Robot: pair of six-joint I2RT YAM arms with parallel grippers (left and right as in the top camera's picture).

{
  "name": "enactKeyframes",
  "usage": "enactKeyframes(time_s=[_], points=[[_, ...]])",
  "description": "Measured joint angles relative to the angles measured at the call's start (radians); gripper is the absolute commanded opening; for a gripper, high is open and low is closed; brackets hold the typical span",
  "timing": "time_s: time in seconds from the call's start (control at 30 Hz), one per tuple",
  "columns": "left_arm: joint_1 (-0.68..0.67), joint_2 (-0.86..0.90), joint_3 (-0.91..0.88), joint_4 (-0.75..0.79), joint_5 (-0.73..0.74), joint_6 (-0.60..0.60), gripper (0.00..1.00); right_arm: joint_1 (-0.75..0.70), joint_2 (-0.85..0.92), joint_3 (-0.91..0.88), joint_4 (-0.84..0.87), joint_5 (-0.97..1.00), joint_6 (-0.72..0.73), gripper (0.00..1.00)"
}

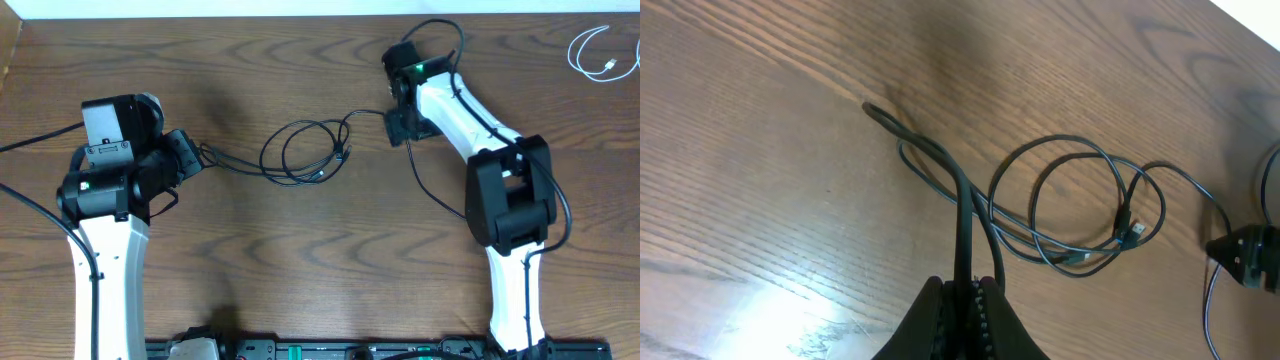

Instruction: Untangle cables

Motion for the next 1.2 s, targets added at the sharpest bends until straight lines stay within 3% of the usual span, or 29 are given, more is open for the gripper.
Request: enactKeyframes(time_s=[0.3, 0.43, 0.63, 0.77, 0.9, 1.2], points=[[0.0, 0.0, 0.0, 0.0, 0.0, 0.0, 0.08, -0.079, 0.005, -0.002, -0.175, 0.294, 0.268, 0.73], [0.0, 0.0, 0.0, 0.0, 0.0, 0.0, 0.07, -0.14, 0.005, -0.002, -0.196, 0.331, 0.312, 0.74], [0.0, 0.0, 0.0, 0.0, 0.0, 0.0, 0.07, -0.184, 0.005, -0.002, -0.179, 0.379, 0.33, 0.84], [0.0, 0.0, 0.0, 0.0, 0.0, 0.0, 0.08, -0.206, 0.005, -0.003, -0.079, 0.34, 0.256, 0.85], [0.0, 0.0, 0.0, 0.0, 0.0, 0.0, 0.08, -0.266, 0.005, -0.003, 0.024, 0.164, 0.091, 0.86], [0.0, 0.0, 0.0, 0.0, 0.0, 0.0, 0.07, -0.413, 0.005, -0.003, 0.084, -0.143, -0.182, 0.89]])
